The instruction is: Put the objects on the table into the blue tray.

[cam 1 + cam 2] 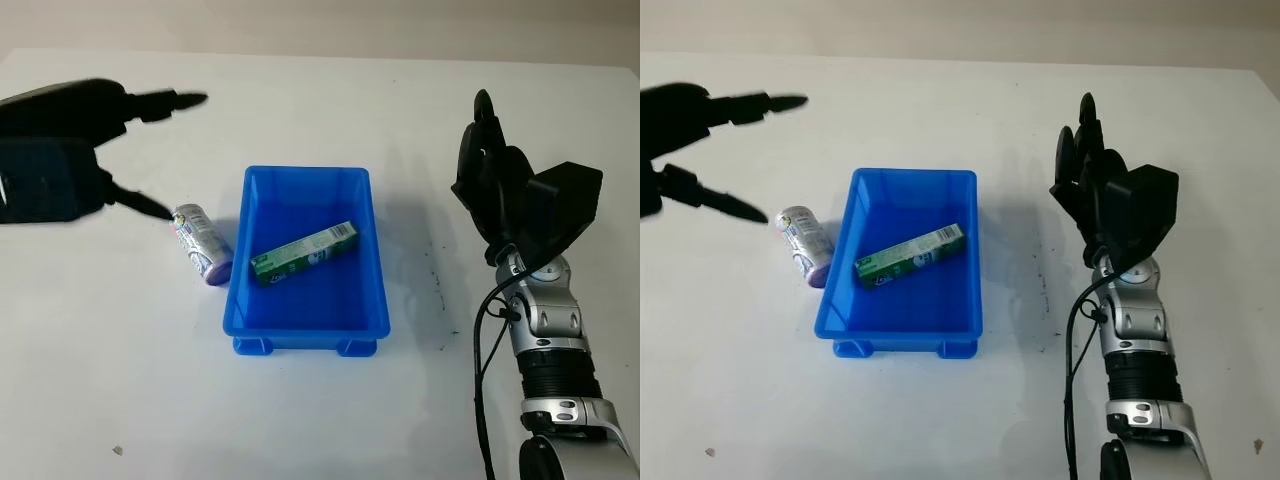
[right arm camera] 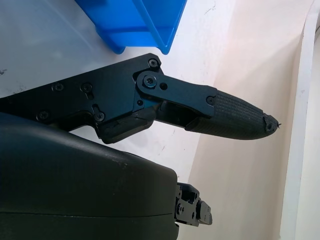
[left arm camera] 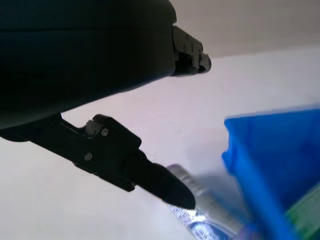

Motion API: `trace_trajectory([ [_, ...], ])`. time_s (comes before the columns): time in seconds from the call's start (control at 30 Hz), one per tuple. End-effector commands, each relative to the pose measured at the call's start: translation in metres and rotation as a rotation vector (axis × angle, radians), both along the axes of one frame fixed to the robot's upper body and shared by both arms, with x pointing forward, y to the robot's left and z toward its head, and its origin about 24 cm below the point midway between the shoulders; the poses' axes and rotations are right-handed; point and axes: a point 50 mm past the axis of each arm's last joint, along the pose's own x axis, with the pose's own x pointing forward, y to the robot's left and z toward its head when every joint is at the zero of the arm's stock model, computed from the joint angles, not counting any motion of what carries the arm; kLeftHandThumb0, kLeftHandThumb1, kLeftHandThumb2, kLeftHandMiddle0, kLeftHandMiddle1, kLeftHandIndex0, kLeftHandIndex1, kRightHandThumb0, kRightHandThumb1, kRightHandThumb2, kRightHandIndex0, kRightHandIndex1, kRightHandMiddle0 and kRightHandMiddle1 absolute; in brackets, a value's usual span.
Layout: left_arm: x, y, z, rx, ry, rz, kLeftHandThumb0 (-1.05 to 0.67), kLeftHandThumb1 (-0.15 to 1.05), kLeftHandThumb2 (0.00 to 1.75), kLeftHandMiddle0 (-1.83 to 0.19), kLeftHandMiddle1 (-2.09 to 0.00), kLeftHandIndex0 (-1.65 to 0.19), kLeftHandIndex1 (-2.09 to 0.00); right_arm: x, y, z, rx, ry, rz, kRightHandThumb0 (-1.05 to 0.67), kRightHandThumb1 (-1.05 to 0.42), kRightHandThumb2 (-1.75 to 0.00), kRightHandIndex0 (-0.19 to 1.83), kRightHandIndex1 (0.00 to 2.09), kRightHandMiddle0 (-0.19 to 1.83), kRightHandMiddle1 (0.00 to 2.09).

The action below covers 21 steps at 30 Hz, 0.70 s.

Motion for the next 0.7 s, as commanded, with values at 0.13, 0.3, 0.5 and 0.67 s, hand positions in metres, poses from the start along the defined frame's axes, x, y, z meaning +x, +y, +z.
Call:
trace_trajectory([
  [0.13, 0.004, 0.0, -0.005, 0.227, -0.039, -0.067, -0.41, 0.8, 0.06, -0.18, -0.06, -0.16, -0.07, -0.003, 0.0, 0.0, -0.005, -0.007, 0.008, -0.89, -1.05, -0.74, -0.19, 0.0, -0.19, 0.0],
  [0.3, 0.007, 0.0, -0.017, 0.28, -0.104, -0.149, -0.42, 0.77, 0.05, -0.3, -0.09, -0.26, -0.1, -0.004, 0.001, -0.001, 0.003, 0.0, 0.002, -0.89, -1.05, -0.74, -0.19, 0.0, -0.19, 0.0],
  [0.5, 0.011, 0.0, -0.028, 0.327, -0.093, -0.15, -0.43, 0.8, 0.06, -0.33, -0.07, -0.29, -0.1, -0.004, 0.0, -0.001, 0.005, -0.001, -0.002, -0.88, -1.05, -0.74, -0.19, 0.0, -0.19, 0.0],
  [0.67, 0.015, -0.001, -0.034, 0.342, -0.103, -0.171, -0.44, 0.79, 0.06, -0.37, -0.07, -0.31, -0.09, -0.004, -0.001, 0.0, -0.002, -0.006, 0.007, -0.88, -1.05, -0.74, -0.19, 0.0, -0.19, 0.0],
])
